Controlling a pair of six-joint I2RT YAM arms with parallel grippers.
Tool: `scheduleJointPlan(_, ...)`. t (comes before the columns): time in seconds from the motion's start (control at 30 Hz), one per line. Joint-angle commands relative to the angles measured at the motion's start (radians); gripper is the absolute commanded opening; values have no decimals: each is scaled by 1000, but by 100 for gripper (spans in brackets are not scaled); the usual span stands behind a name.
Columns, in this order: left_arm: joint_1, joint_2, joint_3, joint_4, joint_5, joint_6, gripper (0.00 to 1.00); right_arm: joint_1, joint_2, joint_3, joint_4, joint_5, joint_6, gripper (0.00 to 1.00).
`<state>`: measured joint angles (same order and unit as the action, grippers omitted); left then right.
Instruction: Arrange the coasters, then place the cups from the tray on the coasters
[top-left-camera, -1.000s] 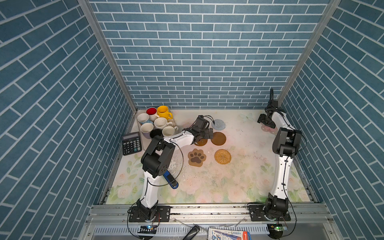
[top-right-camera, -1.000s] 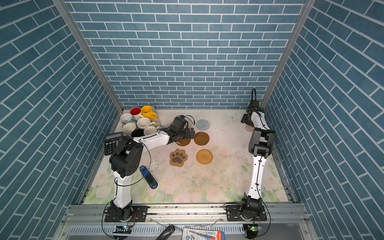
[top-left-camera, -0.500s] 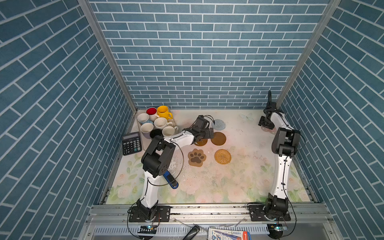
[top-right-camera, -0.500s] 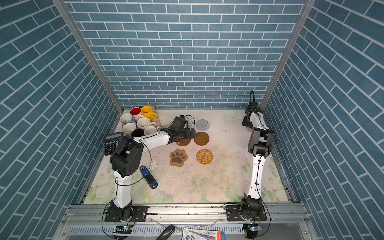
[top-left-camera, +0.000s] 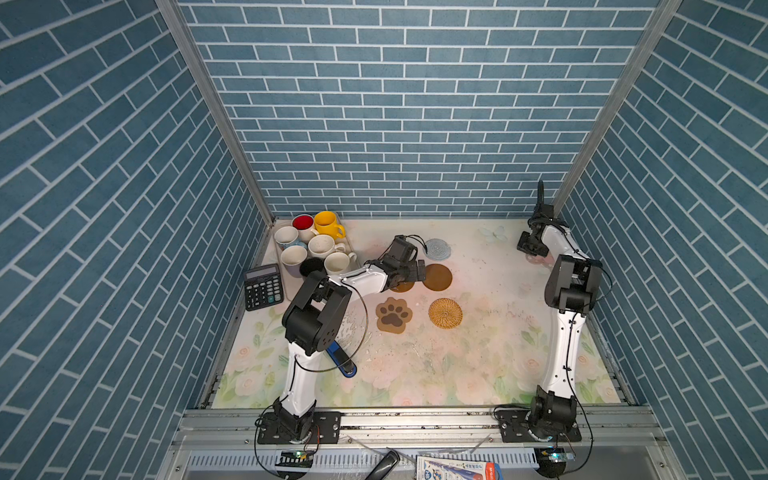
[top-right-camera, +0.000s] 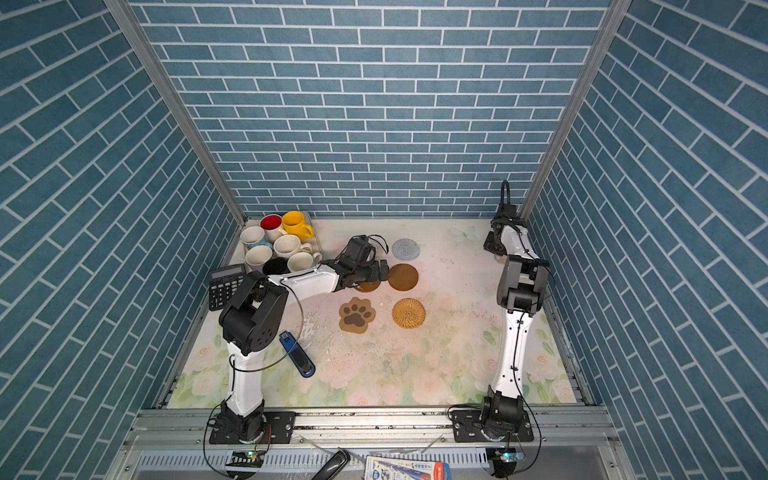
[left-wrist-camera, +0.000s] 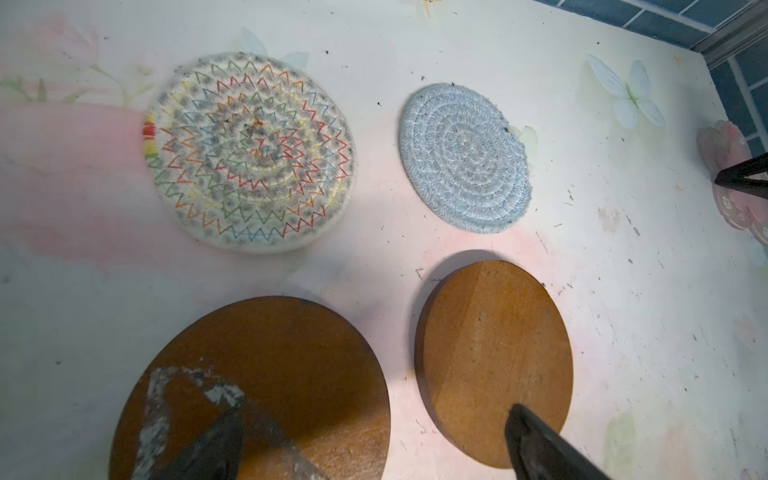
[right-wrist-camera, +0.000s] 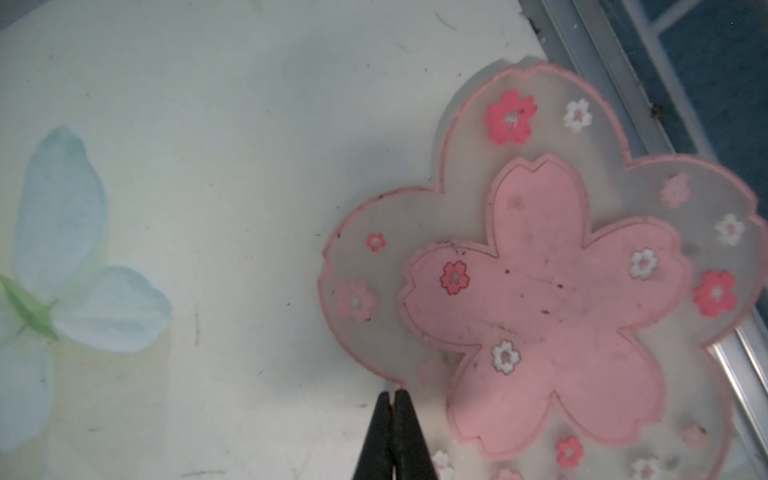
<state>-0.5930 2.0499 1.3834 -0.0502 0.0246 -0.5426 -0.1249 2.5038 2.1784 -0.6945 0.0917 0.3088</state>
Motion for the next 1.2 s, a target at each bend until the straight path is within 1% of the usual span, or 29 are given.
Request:
scheduleJointPlan(0.0,6,-40,-18,4,0,-2,99,-13,8,-55,-64,0,-7,0)
scheduleJointPlan(0.2,6,-49,-24,3,-4,-5,99,-13,-7,-73,-58,-54,3,0)
scheduleJointPlan(0.53,6,-76,-49,13,0,-17,99,-6,-118,-226,-5,-116,13,0)
scheduleJointPlan(0.83,6,-134,-120,42,0,-31,99,18,-217,-356,18,-146,16,0)
scheduleJointPlan(1.17,6,-226,-216,63,-2,-42,99,82,-361,-528,50,-164,29,0)
